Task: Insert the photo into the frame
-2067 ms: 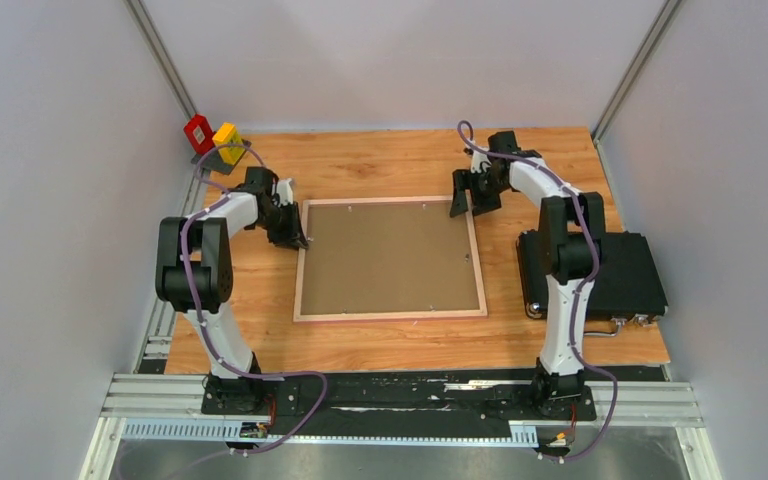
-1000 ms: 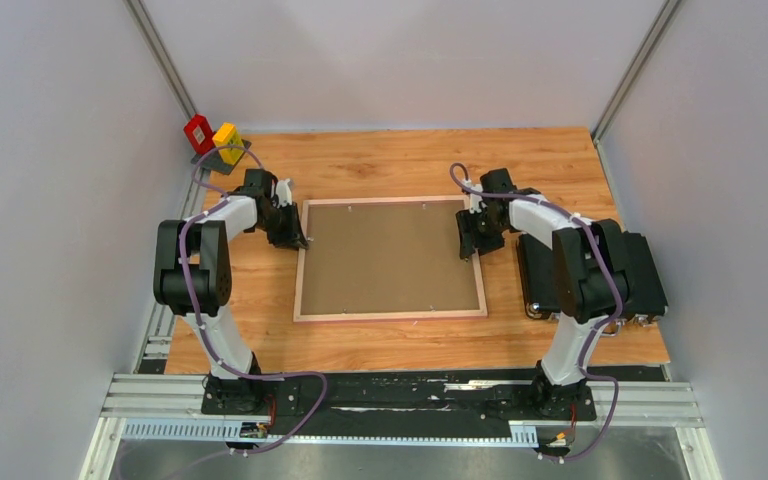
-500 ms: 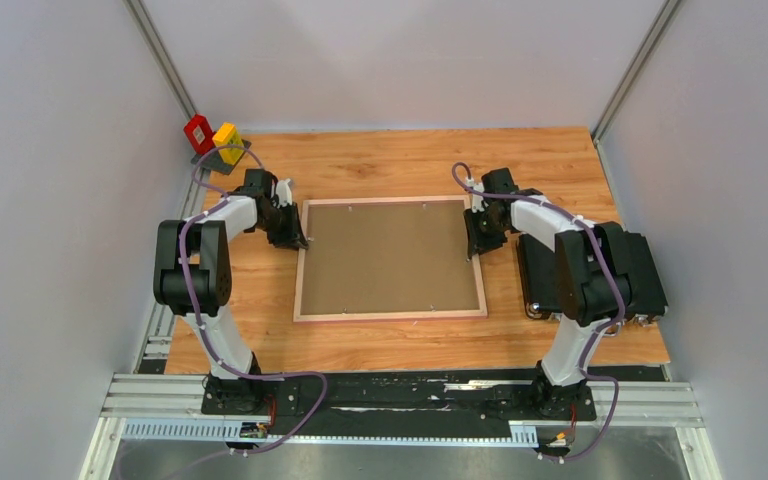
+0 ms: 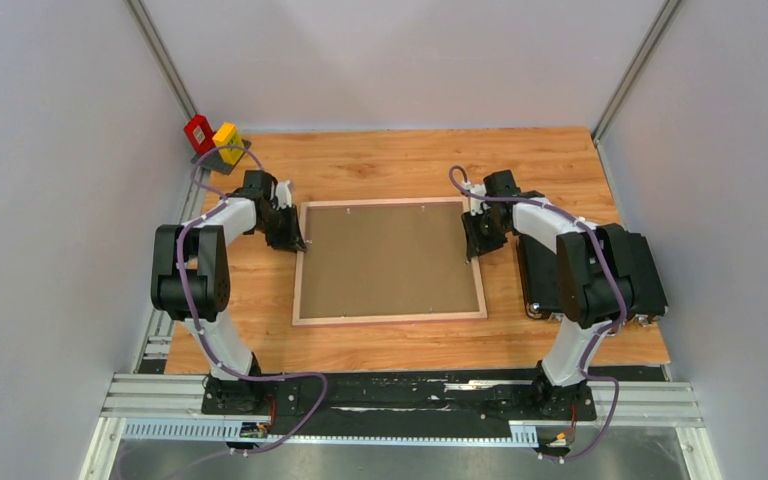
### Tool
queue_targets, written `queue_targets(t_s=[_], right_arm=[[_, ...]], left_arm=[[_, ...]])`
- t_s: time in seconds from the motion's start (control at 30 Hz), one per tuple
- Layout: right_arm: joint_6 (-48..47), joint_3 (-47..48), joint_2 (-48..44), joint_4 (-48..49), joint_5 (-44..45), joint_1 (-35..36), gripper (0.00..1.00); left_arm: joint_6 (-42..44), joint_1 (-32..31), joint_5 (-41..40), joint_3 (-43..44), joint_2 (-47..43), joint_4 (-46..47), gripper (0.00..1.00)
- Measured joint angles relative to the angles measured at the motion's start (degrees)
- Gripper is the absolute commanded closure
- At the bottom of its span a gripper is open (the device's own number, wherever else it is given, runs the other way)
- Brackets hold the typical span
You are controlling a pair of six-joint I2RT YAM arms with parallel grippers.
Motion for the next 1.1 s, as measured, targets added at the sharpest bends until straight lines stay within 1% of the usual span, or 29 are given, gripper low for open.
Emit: queue_targets(t_s=[0.1,0.53,0.77,0.83,1.1], right_arm=[[-2.5,-0.2,-0.1,-0.6,-1.0,0.0,0.72],[-11.3,0.4,0.1,-2.6,-3.0,0.0,0.68],[-12.5,0.8,0.1,-3.6,-3.2,0.0,0.67],[-12.5,0.9,0.1,-3.9,-3.2,0.0,0.65],[-12.2,2.8,0.2,-6.2,-4.3,0.0,0.49]], left_arm=[[0.1,0.1,0.1,0.3,1.2,-0.4,1.0],[0.2,0.2,0.5,0.5,1.3,-0.6,1.0],[0.2,0.2,0.8,0.6,1.5,-0.7,1.0],[0.2,0.2,0.8,0.6,1.5,-0.7,1.0],[0.2,0.2,0.9,0.7,1.5,-0.8,1.0]])
